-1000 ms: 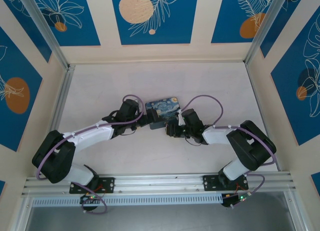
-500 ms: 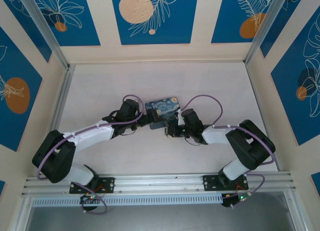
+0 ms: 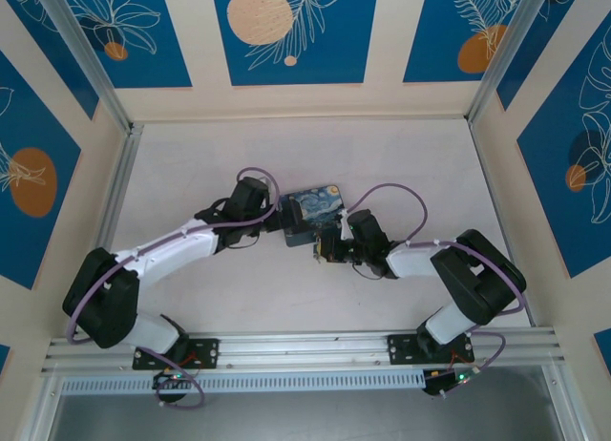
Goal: Unlock the padlock with the key
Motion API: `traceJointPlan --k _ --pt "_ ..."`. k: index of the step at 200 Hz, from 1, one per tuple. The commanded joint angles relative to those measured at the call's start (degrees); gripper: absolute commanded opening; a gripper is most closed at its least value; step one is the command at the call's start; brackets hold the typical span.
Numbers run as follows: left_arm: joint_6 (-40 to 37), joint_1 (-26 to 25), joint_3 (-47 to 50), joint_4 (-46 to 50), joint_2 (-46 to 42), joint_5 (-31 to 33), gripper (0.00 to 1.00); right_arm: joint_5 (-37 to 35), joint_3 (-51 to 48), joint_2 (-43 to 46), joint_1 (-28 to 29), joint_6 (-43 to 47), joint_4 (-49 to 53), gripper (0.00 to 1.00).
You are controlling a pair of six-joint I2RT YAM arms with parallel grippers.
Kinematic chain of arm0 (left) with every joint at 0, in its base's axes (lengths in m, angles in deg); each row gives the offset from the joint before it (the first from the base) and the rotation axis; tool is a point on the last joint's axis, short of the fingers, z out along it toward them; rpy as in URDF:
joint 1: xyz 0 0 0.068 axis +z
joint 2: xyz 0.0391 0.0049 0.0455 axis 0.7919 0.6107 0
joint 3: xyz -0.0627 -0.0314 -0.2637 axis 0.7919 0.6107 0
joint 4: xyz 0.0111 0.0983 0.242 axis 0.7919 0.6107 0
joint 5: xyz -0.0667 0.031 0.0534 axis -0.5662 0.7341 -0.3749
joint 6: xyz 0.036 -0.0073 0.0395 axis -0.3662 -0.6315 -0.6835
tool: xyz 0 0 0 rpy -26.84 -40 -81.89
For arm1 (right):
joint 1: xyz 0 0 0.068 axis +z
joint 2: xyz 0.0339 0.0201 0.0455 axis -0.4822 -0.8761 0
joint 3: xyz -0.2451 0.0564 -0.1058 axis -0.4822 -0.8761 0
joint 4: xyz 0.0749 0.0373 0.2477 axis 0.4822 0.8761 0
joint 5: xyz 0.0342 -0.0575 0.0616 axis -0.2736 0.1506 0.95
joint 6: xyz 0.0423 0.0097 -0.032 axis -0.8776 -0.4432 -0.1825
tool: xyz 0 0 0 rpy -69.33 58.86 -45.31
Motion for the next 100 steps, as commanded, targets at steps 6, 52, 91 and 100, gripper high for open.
traceJointPlan --k 6,52,91,100 --pt "-6.4 0.67 -3.43 8.41 3.25 5.98 1.0 0.04 -2.43 0.88 -0.2 -4.49 1.51 0.0" --pt "-7.55 -0.33 -3.71 9.28 7.36 8.0 1.0 -0.53 -3.48 2.15 -0.38 -8.29 1.52 0.0" --pt "-6.12 -1.33 -2.05 7.9 8.7 8.62 1.0 -0.89 -4.39 2.24 -0.29 -13.49 0.29 0.0" --pt "-5.79 -1.43 -1.84 7.78 8.88 8.71 1.0 -1.43 -4.63 2.24 -0.14 -15.09 0.17 0.0"
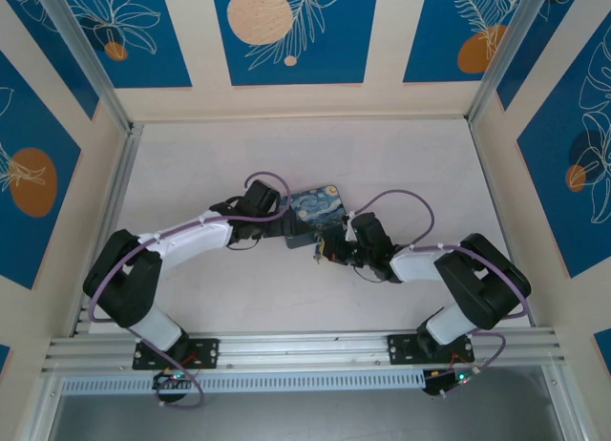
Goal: Unlock the padlock with the key
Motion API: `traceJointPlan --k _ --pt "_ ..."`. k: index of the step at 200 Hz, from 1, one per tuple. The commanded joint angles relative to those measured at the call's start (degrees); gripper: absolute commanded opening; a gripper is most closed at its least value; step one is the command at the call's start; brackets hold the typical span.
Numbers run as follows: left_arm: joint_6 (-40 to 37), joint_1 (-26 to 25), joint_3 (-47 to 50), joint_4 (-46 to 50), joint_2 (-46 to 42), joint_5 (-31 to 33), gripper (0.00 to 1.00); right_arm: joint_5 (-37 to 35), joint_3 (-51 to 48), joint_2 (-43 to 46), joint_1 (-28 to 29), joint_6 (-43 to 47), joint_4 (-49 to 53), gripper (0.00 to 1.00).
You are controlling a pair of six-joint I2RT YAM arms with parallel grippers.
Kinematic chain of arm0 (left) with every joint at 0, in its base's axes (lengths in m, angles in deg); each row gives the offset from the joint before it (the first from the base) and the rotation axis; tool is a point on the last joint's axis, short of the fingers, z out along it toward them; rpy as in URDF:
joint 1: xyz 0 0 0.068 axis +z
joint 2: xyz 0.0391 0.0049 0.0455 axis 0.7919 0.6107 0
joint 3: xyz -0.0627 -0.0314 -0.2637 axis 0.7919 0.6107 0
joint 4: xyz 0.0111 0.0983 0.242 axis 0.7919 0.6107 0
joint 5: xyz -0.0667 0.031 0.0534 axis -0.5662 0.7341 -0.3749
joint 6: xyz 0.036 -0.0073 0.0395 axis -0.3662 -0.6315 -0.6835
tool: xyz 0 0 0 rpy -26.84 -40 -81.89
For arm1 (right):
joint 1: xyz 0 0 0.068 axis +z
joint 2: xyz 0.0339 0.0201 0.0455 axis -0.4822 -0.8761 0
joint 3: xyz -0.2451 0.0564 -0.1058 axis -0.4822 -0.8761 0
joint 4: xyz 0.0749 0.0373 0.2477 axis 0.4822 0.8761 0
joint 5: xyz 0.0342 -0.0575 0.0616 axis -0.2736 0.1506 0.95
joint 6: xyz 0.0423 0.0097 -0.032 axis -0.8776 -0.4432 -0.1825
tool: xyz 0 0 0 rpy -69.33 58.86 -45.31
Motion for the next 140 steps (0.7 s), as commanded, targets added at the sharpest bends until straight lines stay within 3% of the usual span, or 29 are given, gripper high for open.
traceJointPlan --k 1,99,140 --pt "0.05 -0.73 1.14 0.63 1.28 1.63 1.0 -1.29 -2.03 0.54 0.09 -5.76 2.45 0.0" --pt "3.48 -2.26 3.52 -0.79 1.78 2.55 1.0 -14.01 -1.24 2.48 4.75 -28.13 5.85 0.0" --pt "4.19 -2.31 2.78 0.28 3.38 2.42 1.0 -18.42 -0.17 2.79 5.05 -33.09 6.3 0.0"
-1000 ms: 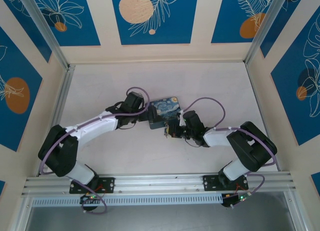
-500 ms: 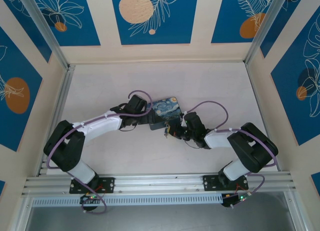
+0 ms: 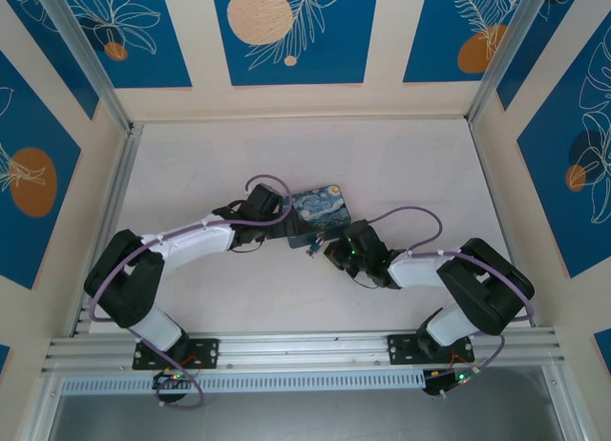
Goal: Unlock the padlock with the key
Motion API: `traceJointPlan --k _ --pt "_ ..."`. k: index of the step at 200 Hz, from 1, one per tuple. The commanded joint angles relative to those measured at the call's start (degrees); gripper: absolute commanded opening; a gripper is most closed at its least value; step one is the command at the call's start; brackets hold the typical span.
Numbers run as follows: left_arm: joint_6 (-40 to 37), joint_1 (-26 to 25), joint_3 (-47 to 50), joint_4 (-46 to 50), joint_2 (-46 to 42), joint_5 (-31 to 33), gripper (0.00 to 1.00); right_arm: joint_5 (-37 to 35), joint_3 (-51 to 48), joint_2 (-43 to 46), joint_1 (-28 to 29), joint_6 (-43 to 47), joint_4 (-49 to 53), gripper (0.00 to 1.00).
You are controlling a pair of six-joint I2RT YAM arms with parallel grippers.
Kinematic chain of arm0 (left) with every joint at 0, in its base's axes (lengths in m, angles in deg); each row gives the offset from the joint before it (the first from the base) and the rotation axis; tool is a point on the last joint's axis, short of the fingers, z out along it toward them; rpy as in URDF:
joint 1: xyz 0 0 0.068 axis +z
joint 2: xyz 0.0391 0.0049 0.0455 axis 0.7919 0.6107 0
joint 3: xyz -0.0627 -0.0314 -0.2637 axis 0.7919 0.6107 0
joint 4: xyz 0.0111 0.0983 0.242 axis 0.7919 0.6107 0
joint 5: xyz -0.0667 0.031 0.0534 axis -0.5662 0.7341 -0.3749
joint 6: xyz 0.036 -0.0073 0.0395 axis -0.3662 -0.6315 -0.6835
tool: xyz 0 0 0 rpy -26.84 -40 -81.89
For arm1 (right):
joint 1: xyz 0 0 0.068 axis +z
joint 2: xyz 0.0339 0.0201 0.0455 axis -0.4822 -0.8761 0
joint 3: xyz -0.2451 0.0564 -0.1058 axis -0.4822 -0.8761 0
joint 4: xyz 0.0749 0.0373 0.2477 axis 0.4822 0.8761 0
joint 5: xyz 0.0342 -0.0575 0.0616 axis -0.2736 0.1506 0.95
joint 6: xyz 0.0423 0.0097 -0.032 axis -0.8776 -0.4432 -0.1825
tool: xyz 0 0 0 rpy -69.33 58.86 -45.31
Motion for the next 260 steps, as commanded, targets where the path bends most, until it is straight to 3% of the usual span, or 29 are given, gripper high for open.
traceJointPlan --k 1,52,81,95,181,260 --pt "0.5 -0.57 0.96 4.04 3.06 1.39 1.0 -5.34 0.69 0.82 0.14 -5.35 2.43 0.0" --pt "1.16 -0.51 1.28 3.7 2.9 0.95 1.0 -3.5 0.98 3.98 0.28 0.43 3.45 0.0" --pt "1.21 -0.51 1.28 2.79 3.47 0.17 1.0 -0.81 -1.65 7.44 1.5 5.59 2.38 0.3" --pt "1.46 -0.53 1.37 2.37 3.85 -0.19 1.0 -0.32 -2.82 8.52 2.05 6.8 2.25 0.37" --pt "2.04 -0.54 1.81 2.36 4.02 -0.79 1.0 -2.72 -5.79 3.39 4.26 13.89 -11.97 0.38" --pt "2.4 -0.57 1.98 1.72 4.38 -1.24 1.0 -4.85 -2.56 -5.43 4.26 14.11 -13.91 0.37"
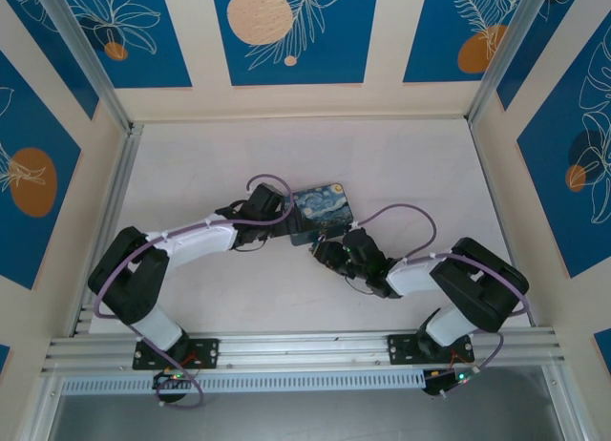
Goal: Unlock the padlock with the key
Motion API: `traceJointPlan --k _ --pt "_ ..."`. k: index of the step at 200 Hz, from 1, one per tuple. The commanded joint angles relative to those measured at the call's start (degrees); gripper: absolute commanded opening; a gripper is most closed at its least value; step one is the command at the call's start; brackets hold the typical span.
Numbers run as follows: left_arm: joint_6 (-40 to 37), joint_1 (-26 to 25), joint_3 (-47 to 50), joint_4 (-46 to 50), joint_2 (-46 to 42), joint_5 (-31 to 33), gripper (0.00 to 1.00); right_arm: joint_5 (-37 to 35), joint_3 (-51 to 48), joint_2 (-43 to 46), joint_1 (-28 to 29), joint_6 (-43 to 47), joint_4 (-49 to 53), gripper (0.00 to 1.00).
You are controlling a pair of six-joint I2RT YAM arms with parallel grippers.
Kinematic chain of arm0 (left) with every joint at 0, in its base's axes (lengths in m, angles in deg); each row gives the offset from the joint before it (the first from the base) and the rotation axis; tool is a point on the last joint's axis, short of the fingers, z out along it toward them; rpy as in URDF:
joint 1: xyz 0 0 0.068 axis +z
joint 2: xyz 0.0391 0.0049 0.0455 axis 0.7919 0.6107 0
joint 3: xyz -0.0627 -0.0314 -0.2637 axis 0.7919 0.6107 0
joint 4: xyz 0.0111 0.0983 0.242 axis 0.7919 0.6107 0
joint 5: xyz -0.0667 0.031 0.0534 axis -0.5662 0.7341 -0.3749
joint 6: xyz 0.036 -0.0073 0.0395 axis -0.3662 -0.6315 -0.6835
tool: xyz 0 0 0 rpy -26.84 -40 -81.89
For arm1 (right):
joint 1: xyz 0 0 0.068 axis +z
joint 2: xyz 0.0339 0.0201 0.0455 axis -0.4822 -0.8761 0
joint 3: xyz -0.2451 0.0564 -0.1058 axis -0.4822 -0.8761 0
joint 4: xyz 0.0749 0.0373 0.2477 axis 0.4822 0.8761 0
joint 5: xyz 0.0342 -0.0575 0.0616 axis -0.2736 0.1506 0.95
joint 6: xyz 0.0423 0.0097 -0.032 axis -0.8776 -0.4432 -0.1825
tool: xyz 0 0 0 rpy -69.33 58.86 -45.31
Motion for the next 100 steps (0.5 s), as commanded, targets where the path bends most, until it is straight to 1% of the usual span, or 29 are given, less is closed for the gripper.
traceJointPlan --k 1,48,100 --pt "0.02 -0.42 1.99 4.75 2.95 -0.57 1.0 -2.91 1.22 -3.25 0.31 1.4 -0.52 0.37" --pt "0.46 -0.46 2.67 3.98 3.09 -1.01 1.0 -3.56 3.39 -6.6 0.31 1.33 1.07 0.36" --pt "0.6 -0.4 3.04 3.57 2.95 -1.32 1.0 -7.76 4.34 -8.63 0.39 -0.67 3.97 0.3"
